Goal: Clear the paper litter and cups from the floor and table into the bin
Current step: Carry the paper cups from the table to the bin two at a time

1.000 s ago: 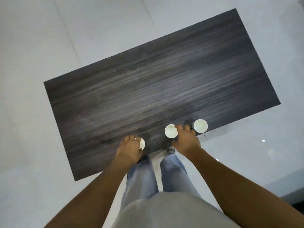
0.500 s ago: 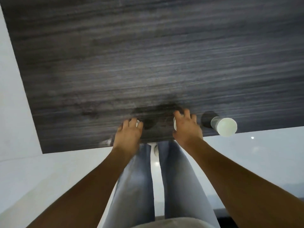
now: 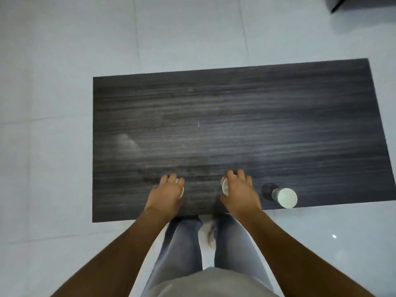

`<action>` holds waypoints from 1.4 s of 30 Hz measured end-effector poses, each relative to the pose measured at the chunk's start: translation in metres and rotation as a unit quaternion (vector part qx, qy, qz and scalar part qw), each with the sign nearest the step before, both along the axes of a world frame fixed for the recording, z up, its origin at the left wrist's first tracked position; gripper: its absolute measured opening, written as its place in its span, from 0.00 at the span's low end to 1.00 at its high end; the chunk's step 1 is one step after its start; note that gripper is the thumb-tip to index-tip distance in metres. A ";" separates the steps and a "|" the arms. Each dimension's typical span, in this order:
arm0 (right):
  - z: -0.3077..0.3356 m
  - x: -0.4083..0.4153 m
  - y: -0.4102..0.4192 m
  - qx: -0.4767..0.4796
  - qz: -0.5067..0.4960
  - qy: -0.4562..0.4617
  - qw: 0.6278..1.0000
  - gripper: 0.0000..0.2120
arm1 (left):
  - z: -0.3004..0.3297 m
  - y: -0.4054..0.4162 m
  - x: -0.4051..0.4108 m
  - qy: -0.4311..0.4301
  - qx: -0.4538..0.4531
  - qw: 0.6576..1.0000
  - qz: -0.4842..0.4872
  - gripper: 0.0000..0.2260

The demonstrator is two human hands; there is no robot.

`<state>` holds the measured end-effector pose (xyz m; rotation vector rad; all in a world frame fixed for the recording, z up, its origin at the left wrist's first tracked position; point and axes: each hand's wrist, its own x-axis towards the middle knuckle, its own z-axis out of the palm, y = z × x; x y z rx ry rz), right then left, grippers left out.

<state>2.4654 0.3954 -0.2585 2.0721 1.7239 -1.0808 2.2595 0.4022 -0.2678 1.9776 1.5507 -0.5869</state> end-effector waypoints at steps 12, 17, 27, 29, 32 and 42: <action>0.147 -0.063 -0.001 0.082 0.179 0.042 0.980 0.24 | 0.149 -0.055 -0.050 -0.057 0.106 0.964 0.237 0.23; 0.188 -0.114 -0.003 0.104 0.259 0.035 0.960 0.22 | 0.190 -0.085 -0.086 -0.068 0.150 0.937 0.307 0.22; 0.219 -0.306 -0.014 0.147 0.370 0.074 0.914 0.23 | 0.241 -0.137 -0.260 -0.055 0.210 0.885 0.411 0.24; 0.222 -0.362 -0.014 0.154 0.383 0.087 0.907 0.24 | 0.246 -0.143 -0.312 -0.059 0.212 0.880 0.421 0.22; 0.227 -0.439 -0.013 0.158 0.375 0.107 0.907 0.26 | 0.254 -0.146 -0.387 -0.057 0.207 0.884 0.416 0.20; 0.242 -0.622 0.015 0.147 0.356 0.128 0.914 0.26 | 0.283 -0.102 -0.578 -0.044 0.204 0.903 0.376 0.22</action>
